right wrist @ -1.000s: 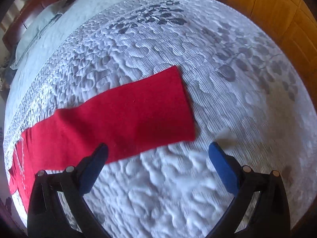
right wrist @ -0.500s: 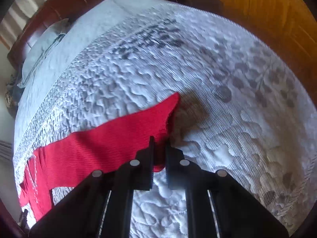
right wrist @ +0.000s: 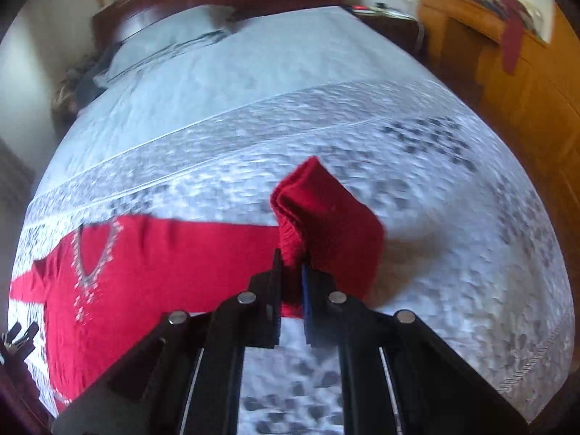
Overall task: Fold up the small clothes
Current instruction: 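Grasp the red sleeve cuff nearest the right gripper with the right gripper, then fold the held sleeve across the sweater body and open the right gripper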
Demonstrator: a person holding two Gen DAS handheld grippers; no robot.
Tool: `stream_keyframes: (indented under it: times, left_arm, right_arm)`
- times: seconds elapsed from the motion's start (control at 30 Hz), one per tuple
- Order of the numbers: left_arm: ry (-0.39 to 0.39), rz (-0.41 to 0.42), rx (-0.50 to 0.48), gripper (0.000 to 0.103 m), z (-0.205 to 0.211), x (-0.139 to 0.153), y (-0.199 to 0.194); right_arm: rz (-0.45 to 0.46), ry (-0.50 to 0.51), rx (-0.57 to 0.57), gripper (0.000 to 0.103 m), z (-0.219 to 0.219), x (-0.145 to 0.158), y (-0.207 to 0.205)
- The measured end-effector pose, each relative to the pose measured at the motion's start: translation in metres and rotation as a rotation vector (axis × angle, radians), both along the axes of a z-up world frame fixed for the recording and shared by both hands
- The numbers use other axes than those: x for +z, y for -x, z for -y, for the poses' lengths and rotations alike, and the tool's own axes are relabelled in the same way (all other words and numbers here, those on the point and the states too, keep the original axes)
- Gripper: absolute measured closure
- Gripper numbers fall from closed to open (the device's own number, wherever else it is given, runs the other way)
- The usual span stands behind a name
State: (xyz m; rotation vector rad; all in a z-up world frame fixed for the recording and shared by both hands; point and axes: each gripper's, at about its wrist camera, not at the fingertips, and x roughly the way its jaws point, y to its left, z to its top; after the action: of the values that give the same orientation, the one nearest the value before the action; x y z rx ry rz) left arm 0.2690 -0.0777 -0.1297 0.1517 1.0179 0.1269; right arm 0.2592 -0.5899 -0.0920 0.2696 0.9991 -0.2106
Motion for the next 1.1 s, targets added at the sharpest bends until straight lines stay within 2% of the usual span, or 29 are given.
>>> stream_keyframes:
  times: [0.17, 0.27, 0.4, 0.53, 0.57, 0.63, 0.7, 0.73, 0.83, 0.93, 1.0, 1.1]
  left_arm:
    - [0.010, -0.003, 0.002, 0.004, -0.014, 0.001, -0.001]
    - [0.013, -0.008, 0.007, 0.004, -0.023, -0.001, -0.003]
    - [0.013, -0.015, 0.007, 0.004, -0.031, -0.005, -0.004]
    - [0.015, -0.023, 0.004, 0.004, -0.035, -0.009, -0.006]
    - [0.017, -0.025, 0.003, 0.004, -0.034, -0.010, -0.006]
    - [0.025, -0.034, -0.004, 0.004, -0.032, -0.013, -0.008]
    - [0.041, -0.048, -0.018, 0.004, -0.025, -0.015, -0.010]
    - [0.051, -0.053, -0.028, 0.004, -0.020, -0.016, -0.012]
    - [0.117, -0.072, -0.100, 0.004, 0.009, -0.017, -0.018]
    - [0.201, -0.104, -0.181, 0.004, 0.045, -0.020, -0.027]
    - [0.275, -0.162, -0.248, 0.004, 0.081, -0.029, -0.037]
    - [0.363, -0.254, -0.319, 0.004, 0.135, -0.049, -0.051]
  right_arm:
    - [-0.010, -0.010, 0.117, 0.095, -0.090, -0.010, -0.038]
    - [-0.025, -0.059, 0.162, 0.095, -0.136, -0.022, -0.058]
    - [-0.063, -0.079, 0.201, 0.095, -0.184, -0.046, -0.078]
    - [-0.121, -0.070, 0.213, 0.095, -0.213, -0.077, -0.088]
    - [-0.134, -0.076, 0.215, 0.094, -0.215, -0.084, -0.088]
    - [-0.169, -0.098, 0.223, 0.084, -0.219, -0.101, -0.090]
    - [-0.203, -0.132, 0.232, 0.077, -0.219, -0.114, -0.085]
    - [-0.199, -0.144, 0.231, 0.077, -0.218, -0.115, -0.081]
    - [-0.105, -0.199, 0.200, 0.077, -0.196, -0.091, -0.047]
    - [-0.047, -0.159, 0.164, 0.070, -0.179, -0.071, -0.006]
    - [0.000, -0.126, 0.144, 0.069, -0.170, -0.063, 0.031]
    - [0.035, -0.117, 0.116, 0.069, -0.159, -0.068, 0.064]
